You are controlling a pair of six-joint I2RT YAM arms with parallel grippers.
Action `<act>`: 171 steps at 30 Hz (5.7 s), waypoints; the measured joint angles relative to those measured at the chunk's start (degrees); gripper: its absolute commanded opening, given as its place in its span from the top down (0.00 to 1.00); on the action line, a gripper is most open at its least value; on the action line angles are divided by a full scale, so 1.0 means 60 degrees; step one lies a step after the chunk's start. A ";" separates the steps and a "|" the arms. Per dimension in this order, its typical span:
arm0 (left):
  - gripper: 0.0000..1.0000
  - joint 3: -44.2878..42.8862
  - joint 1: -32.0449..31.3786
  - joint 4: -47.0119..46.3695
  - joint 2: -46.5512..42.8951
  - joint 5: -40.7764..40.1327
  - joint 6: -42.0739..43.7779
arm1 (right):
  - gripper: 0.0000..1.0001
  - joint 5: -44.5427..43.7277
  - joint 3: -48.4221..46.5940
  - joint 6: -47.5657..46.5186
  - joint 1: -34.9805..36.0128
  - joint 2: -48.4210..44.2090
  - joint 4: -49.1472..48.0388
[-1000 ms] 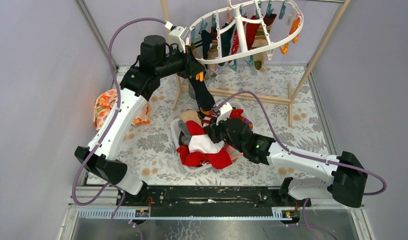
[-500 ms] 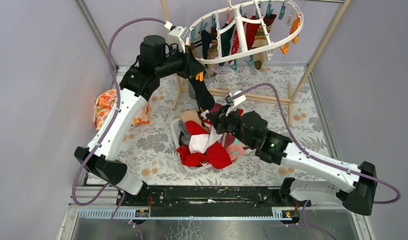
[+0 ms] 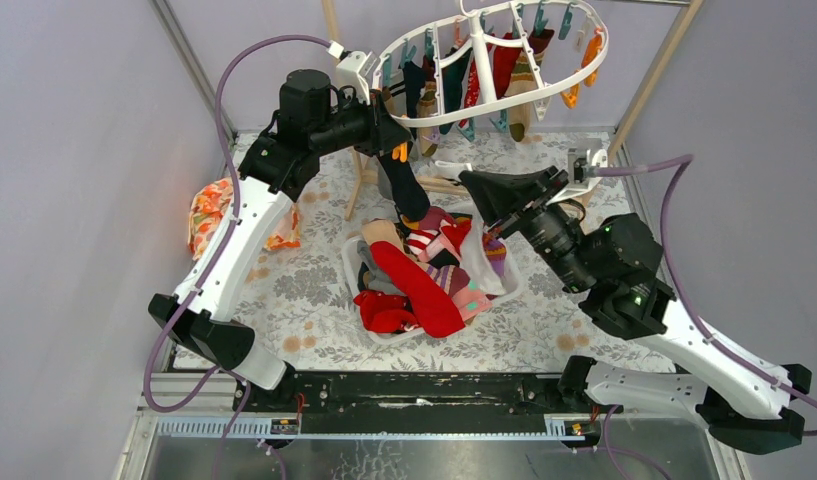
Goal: Clip the socks to the hanger
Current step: Pick up the sock from the bin, then clamp the sock onto the hanger.
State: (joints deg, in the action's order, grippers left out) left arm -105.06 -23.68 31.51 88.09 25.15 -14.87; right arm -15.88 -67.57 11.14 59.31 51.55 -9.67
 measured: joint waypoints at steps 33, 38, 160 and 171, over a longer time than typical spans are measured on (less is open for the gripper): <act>1.00 0.1031 0.0619 -0.1625 -0.0357 0.2076 -0.2506 | 1.00 0.6623 0.4703 0.8677 -0.4790 0.4262 -0.9876; 1.00 0.1249 0.0747 -0.2120 -0.0357 0.2568 -0.2969 | 1.00 0.8087 0.4233 1.1256 -0.5355 0.6149 -1.2145; 1.00 0.2681 0.1188 -0.5574 -0.0364 0.4714 -0.5778 | 1.00 0.7810 0.1676 1.3427 -0.5391 0.7850 -1.3511; 0.75 0.2761 0.1188 -0.5479 -0.0539 0.4397 -0.5413 | 1.00 0.7799 0.1727 1.3427 -0.5366 0.7850 -1.3511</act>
State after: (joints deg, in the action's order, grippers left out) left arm -88.49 -16.56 -1.37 84.86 51.53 -47.35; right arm 30.92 -57.21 91.70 27.11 98.65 -90.74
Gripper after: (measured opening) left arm 0.215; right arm 0.020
